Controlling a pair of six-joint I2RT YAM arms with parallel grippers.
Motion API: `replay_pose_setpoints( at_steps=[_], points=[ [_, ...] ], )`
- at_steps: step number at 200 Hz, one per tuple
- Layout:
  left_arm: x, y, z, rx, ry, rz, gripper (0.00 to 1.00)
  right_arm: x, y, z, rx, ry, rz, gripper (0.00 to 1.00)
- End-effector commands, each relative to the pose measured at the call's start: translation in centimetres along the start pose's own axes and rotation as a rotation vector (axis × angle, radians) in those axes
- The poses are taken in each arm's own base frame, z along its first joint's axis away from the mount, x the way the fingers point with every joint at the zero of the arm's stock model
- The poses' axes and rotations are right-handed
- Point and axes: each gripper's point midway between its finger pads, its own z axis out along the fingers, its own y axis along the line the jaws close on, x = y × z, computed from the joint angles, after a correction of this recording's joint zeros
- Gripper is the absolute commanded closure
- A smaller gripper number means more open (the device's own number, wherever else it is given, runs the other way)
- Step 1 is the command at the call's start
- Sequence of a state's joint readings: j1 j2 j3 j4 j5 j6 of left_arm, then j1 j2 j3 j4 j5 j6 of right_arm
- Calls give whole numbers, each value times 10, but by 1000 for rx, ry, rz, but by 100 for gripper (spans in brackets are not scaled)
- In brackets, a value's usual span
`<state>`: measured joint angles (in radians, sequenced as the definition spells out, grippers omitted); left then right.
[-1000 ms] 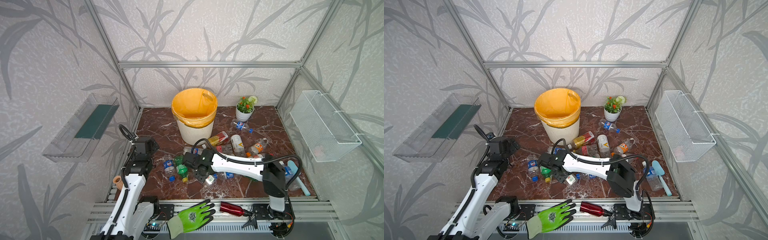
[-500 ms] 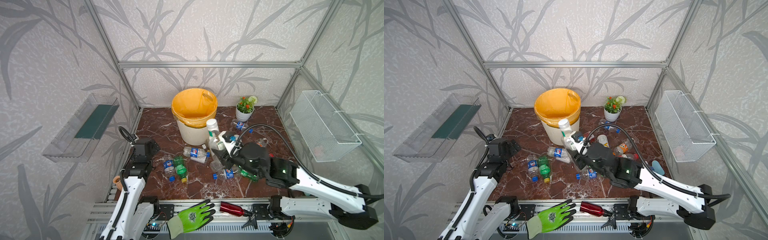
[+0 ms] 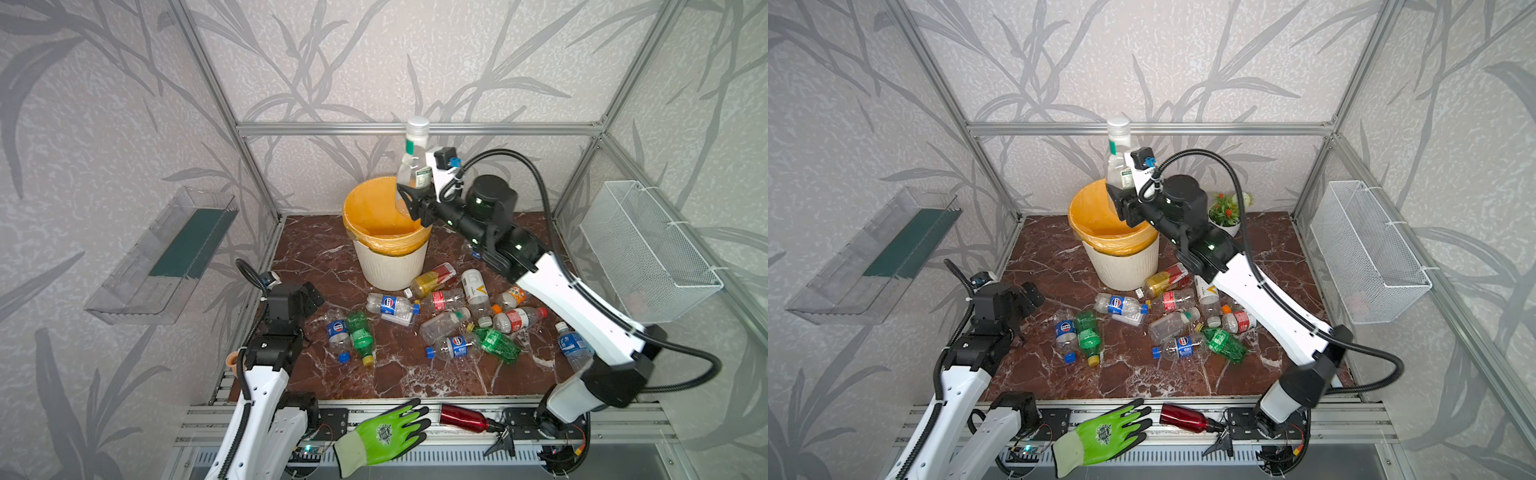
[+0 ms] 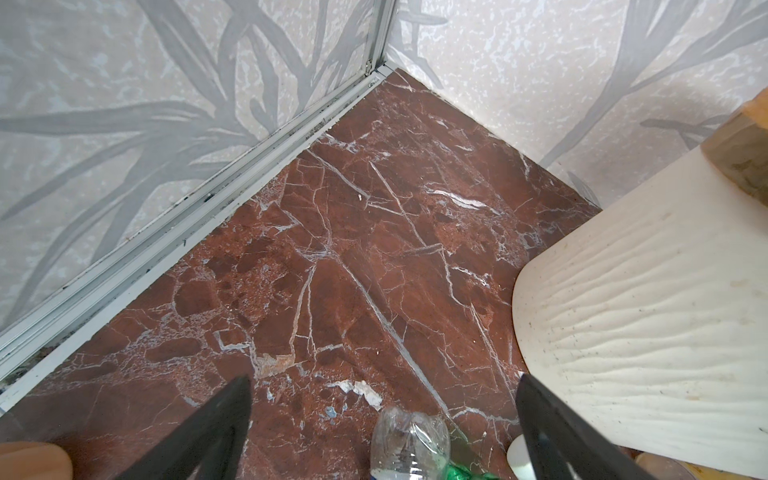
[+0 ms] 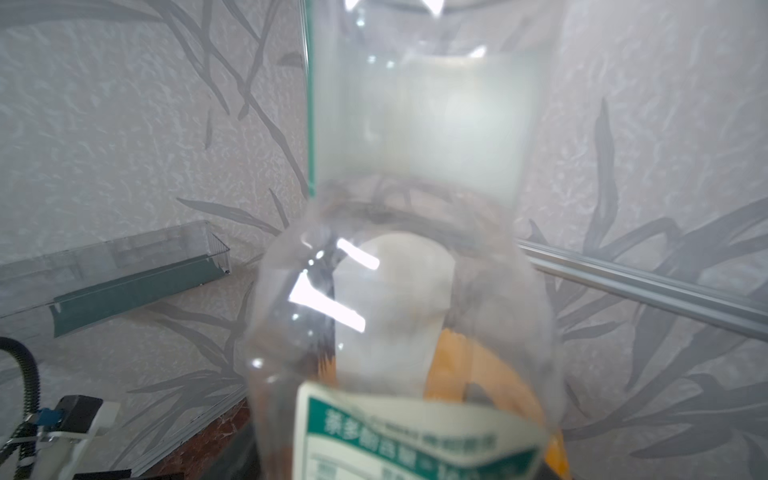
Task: Throw the plastic bottles in the bin
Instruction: 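Lift the bottle with the right gripper and drop it into the yellow-lined bin, then withdraw the right gripper while the left gripper reaches and grasps a clear bottle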
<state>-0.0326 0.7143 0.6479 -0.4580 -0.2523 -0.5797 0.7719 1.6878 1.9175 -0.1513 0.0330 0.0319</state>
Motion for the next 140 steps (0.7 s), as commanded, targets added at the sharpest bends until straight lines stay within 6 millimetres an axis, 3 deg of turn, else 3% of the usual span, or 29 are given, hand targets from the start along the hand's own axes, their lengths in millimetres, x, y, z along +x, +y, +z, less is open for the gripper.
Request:
replay_pose_setpoints(
  at_steps=[1,20,48,85,87,98,124,140],
  points=[
    [8,3,-2,-14,33,-4,1,50,-3,27,-12,227,18,19],
    [5,3,-7,-18,22,5,1,45,-17,31,23,234,19,11],
    [4,1,-12,-11,7,4,1,28,-28,20,63,199,1,7],
    [5,-8,-19,4,-11,31,1,29,-38,-6,113,177,-10,6],
    [5,-8,-19,5,-12,33,1,20,-39,-16,118,155,-7,5],
    [6,-10,-22,7,-15,42,1,21,-46,-29,144,142,1,3],
    [12,-17,-28,24,-1,52,1,47,-73,-60,206,180,62,2],
    [19,-19,-32,23,20,42,1,73,-96,-83,262,228,114,2]
  ],
)
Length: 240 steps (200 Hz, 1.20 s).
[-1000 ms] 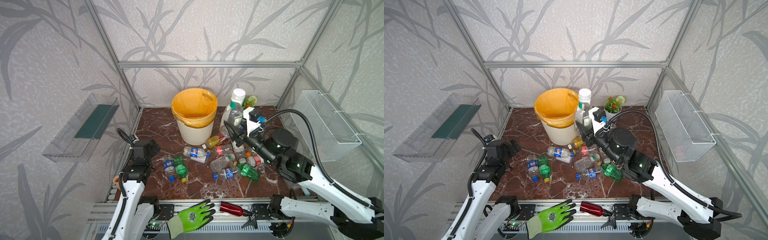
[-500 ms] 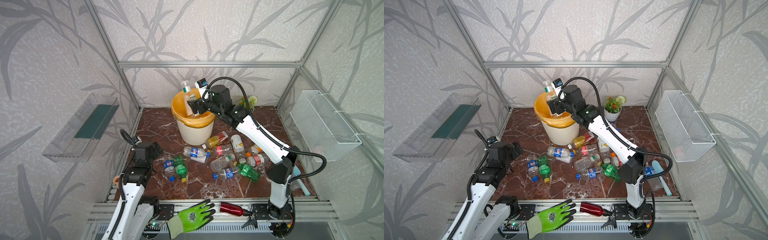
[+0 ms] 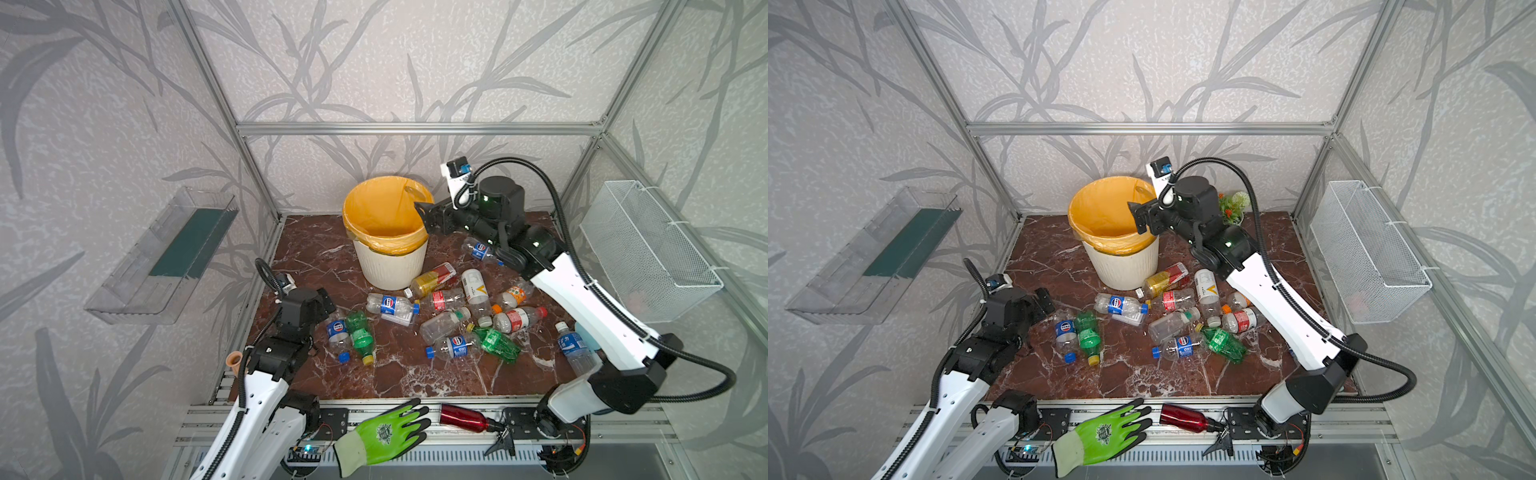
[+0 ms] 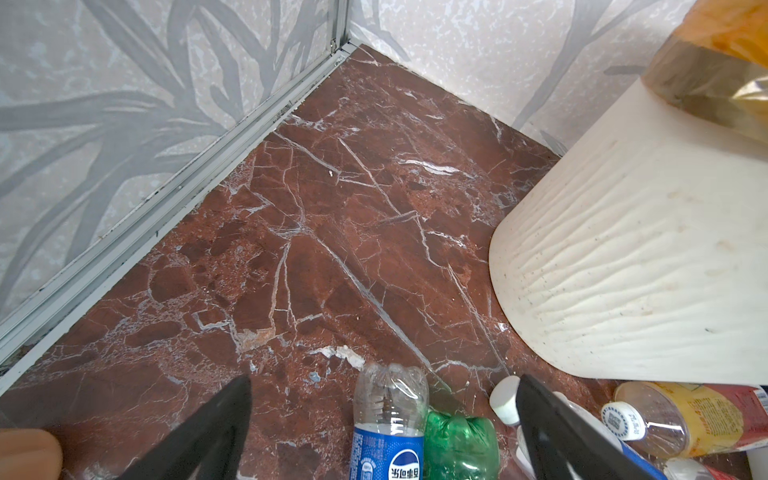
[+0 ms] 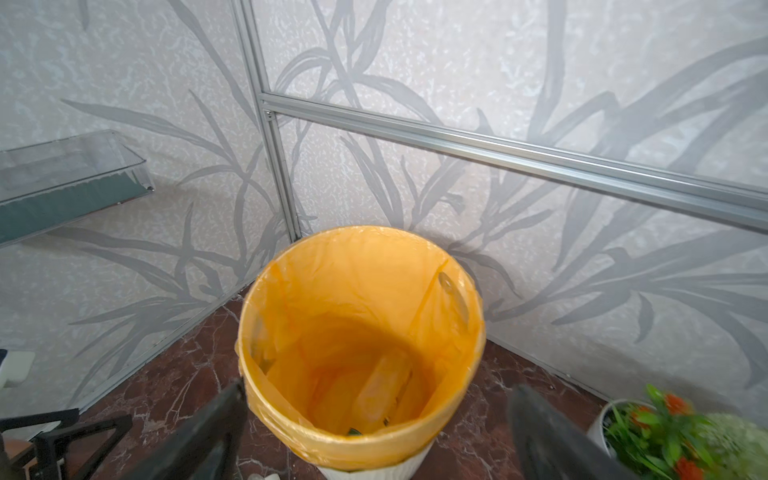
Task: Throw the plastic bottles in the bin
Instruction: 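Withdraw the right gripper while the left gripper reaches and grasps a clear bottle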
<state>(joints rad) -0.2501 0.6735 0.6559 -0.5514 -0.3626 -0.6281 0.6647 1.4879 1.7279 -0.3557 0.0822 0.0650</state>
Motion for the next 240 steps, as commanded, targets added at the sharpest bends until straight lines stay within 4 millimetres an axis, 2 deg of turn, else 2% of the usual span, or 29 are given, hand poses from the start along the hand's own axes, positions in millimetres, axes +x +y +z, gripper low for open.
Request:
replay_pose_setpoints(
  at_steps=[1,25,47,61,75,102,131,169,206,240],
  points=[
    [-4,3,-13,-32,-14,-47,2,35,-40,-10,94,52,88,2],
    [6,-3,-20,-23,16,-80,2,76,-69,-32,147,114,147,0],
    [15,-8,-25,-26,39,-107,2,124,-95,-47,192,198,227,0],
    [22,-13,-25,-30,58,-114,2,151,-105,-54,202,245,274,0],
    [31,-21,-23,-34,82,-119,2,174,-105,-56,177,288,293,0],
    [46,-37,-15,-43,110,-137,2,203,-92,-55,100,353,272,0],
    [54,-61,-8,-33,127,-140,2,226,-92,-55,100,405,262,0],
    [75,-99,1,-34,218,-140,1,240,-99,-51,134,437,270,1],
    [100,-128,4,-46,314,-281,1,245,-108,-51,158,449,290,1],
    [107,-143,5,-44,310,-416,1,249,-110,-53,157,461,295,1]
  ],
)
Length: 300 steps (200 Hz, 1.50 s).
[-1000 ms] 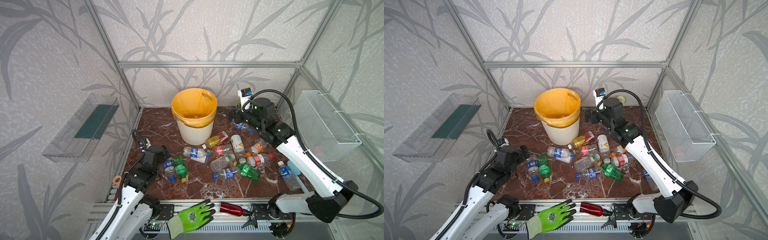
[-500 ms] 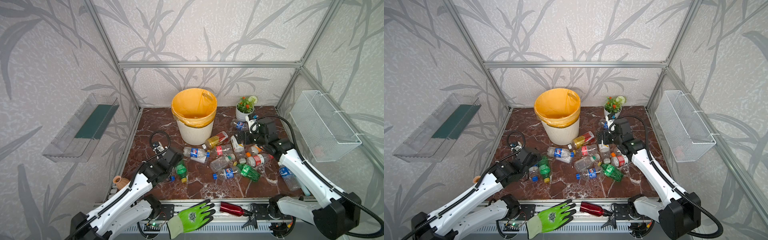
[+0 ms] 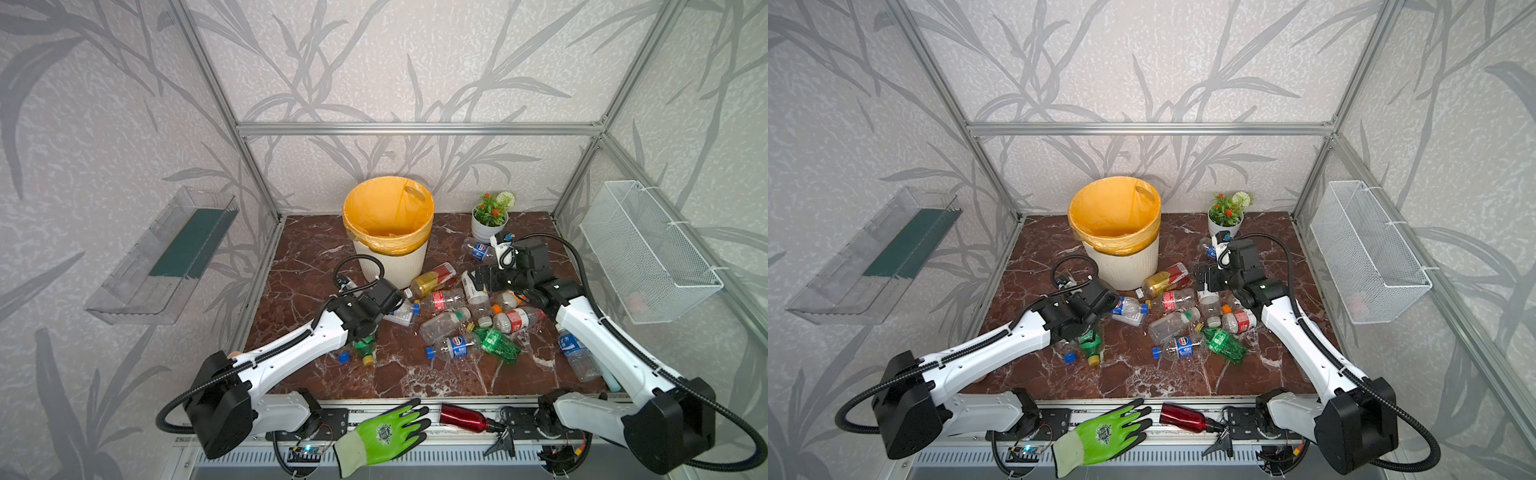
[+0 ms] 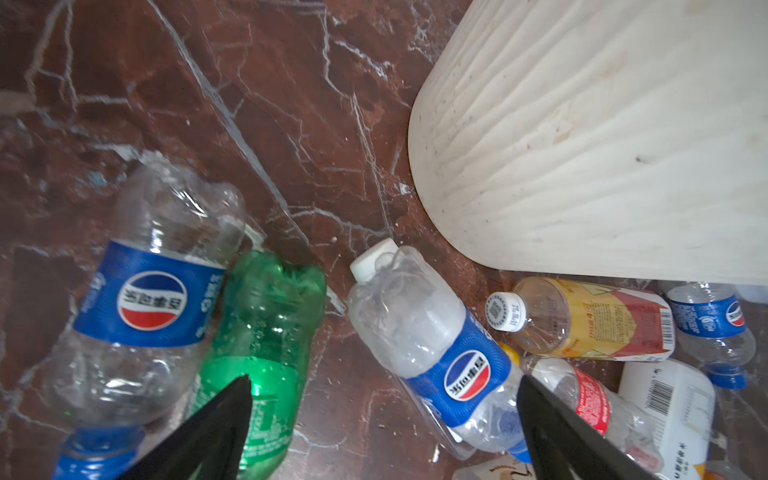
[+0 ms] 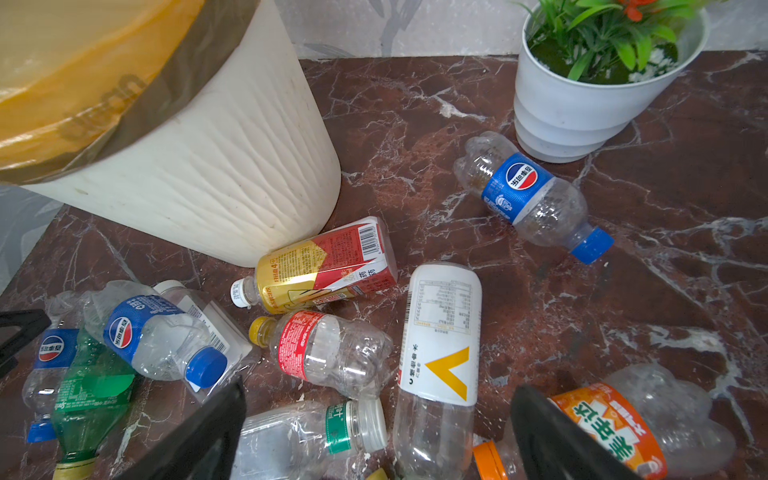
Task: Throw the plastic bottles in the bin
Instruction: 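Withdraw the right gripper while the left gripper reaches and grasps a clear bottle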
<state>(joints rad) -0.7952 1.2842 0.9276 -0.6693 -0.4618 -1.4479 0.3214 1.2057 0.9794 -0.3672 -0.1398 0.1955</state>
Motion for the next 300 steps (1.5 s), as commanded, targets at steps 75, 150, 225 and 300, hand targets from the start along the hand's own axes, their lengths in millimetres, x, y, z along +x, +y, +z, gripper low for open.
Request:
replay_pose_setpoints(
  at_steps=[75,150,225,300],
  points=[
    [24,-31,24,-33,39,-268,2,19,-15,-7,22,10,29,1],
    [36,-36,48,-60,55,-291,6,21,-21,-12,34,20,20,1],
    [41,-25,68,-87,73,-306,14,20,-20,-12,27,34,26,1],
    [46,-20,79,-91,103,-303,16,23,-19,-16,23,37,44,1]
  ],
)
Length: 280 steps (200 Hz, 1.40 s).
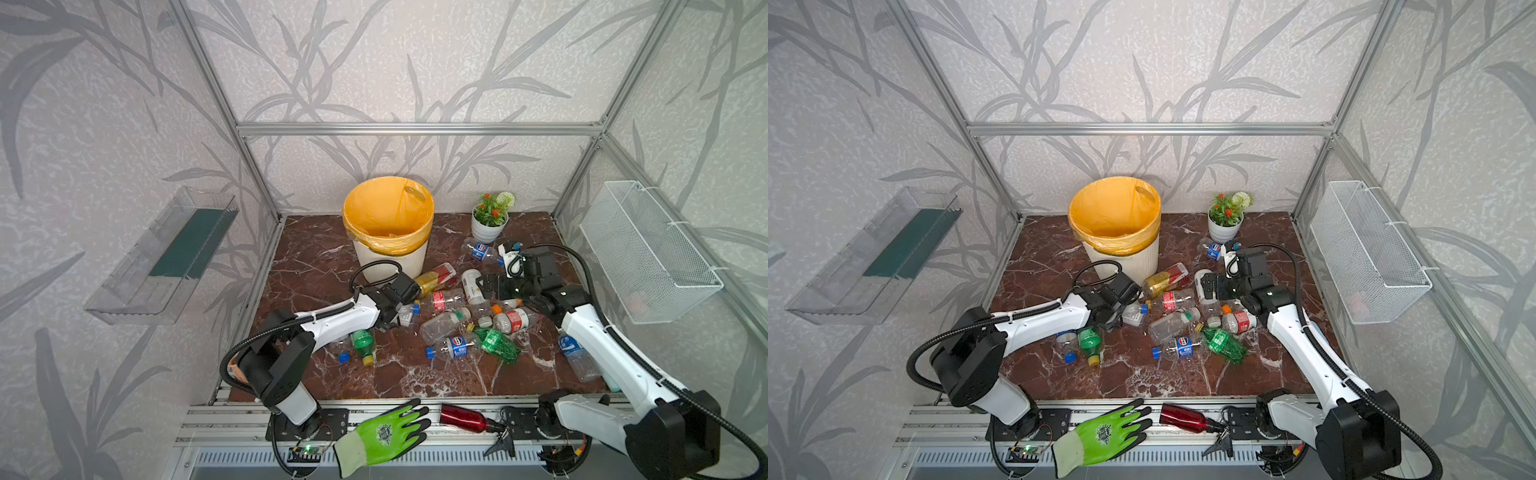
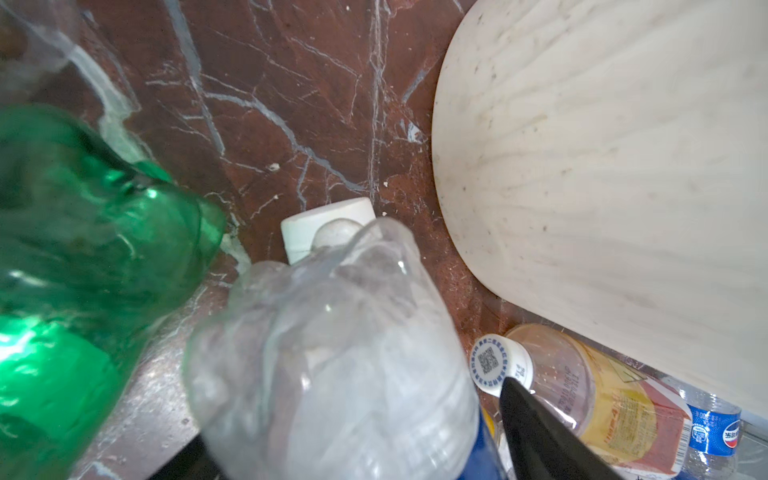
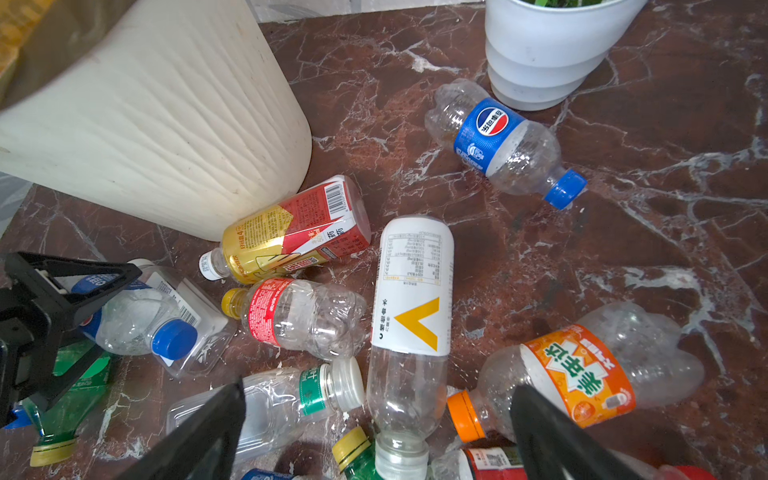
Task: Throw the plastic bottles in the bin
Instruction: 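Withdraw the right gripper while the left gripper reaches and grasps a clear bottle, then lift the clear bottle with the left gripper and release it into the bin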
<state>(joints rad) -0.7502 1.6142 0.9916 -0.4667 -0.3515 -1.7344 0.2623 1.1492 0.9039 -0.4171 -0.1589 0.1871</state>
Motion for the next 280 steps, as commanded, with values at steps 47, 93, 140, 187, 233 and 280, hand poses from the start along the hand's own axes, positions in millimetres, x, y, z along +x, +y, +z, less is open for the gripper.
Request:
replay_pose_setpoints(
  at_steps=[47,93,140,187,233,280],
  points=[
    [3,6,7,0,16,-18,33,-5,4,-11,-17,-25,11,1],
    [-5,7,-5,27,5,-35,38,-6,4,-16,-10,-37,2,1],
    [-19,12,-37,70,-21,-38,39,-7,3,-20,-4,-52,-1,1],
    [-55,15,-78,178,-127,-50,45,-9,2,-23,2,-69,-7,1],
    [-77,10,-116,256,-179,11,54,-13,4,-22,-9,-86,9,1],
    [-111,-11,-179,398,-292,121,58,-18,6,-21,-18,-92,16,1]
  ],
)
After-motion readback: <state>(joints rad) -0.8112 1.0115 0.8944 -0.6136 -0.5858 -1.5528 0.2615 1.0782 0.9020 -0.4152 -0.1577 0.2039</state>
